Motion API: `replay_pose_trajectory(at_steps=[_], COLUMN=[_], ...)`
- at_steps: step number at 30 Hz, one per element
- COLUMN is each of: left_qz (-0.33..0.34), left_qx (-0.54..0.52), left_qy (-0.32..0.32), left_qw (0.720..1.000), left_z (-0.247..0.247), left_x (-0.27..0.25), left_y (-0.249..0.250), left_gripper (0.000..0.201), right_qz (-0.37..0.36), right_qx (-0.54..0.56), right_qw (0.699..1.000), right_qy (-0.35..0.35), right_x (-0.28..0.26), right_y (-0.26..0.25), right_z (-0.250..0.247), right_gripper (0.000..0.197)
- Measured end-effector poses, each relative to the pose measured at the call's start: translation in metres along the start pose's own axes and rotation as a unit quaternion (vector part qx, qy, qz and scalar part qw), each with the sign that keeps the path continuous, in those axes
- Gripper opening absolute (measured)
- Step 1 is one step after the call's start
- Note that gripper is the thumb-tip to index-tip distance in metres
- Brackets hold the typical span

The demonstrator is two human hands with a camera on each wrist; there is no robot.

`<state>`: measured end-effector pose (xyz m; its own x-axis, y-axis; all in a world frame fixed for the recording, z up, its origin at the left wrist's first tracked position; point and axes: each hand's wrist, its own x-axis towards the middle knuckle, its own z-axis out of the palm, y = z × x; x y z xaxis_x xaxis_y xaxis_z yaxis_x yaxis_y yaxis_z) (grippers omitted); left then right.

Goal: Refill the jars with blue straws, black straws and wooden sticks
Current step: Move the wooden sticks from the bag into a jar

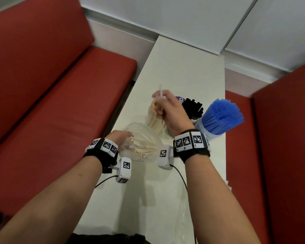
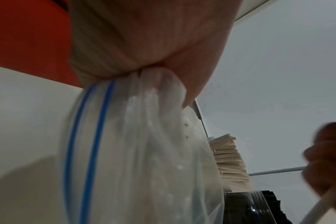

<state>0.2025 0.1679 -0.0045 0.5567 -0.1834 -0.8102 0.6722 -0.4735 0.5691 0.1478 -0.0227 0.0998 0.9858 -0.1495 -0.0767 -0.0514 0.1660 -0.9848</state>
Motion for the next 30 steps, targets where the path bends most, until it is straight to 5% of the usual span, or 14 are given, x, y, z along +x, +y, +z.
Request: replay_pose_trajectory(at_steps=[2, 4, 6, 8, 12, 18, 21, 26, 30], left_qz=[0.002, 0.006, 0.006, 0.001, 0.009, 0.048, 0.079, 0.108, 0.126], left_qx=[-0.01, -0.015, -0.018, -0.014, -0.007, 0.017, 0.051, 0.031, 0.044], left_qy=[0.003, 0.015, 0.018, 0.016, -0.005, -0.004, 0.002, -0.055, -0.037], left_qw=[1.0, 1.0, 1.0, 1.0, 1.0, 0.999, 0.996, 0.992, 0.99], left_z=[0.0, -0.001, -0.001, -0.002, 0.0, -0.008, -0.011, 0.001, 0.004], left_x=[0.001, 0.003, 0.005, 0.008, 0.008, -0.003, -0.004, -0.013, -0.013], left_y=[-0.003, -0.005, -0.007, -0.009, -0.01, -0.006, -0.008, 0.0, 0.0], left_gripper=[0.041, 0.041, 0.041, 0.043, 0.046, 0.036, 0.036, 0.028, 0.052], right_qz=[0.103, 0.225, 0.264, 0.259, 0.239, 0.21, 0.222, 0.237, 0.228], right_qx=[-0.242, -0.43, -0.531, -0.572, -0.569, -0.518, -0.45, -0.514, -0.474], right_qw=[0.954, 0.837, 0.757, 0.735, 0.763, 0.819, 0.857, 0.812, 0.843], right_qy=[-0.143, -0.253, -0.273, -0.257, -0.193, -0.128, -0.12, -0.143, -0.113], right_x=[-0.009, -0.019, -0.029, -0.036, -0.043, -0.038, -0.036, -0.038, -0.041], right_y=[0.004, 0.018, 0.038, 0.057, 0.085, 0.095, 0.091, 0.099, 0.1], right_z=[-0.002, 0.005, 0.016, 0.025, 0.03, 0.022, 0.014, 0.022, 0.017], right_gripper=[0.027, 0.054, 0.083, 0.103, 0.106, 0.031, 0.032, 0.062, 0.028])
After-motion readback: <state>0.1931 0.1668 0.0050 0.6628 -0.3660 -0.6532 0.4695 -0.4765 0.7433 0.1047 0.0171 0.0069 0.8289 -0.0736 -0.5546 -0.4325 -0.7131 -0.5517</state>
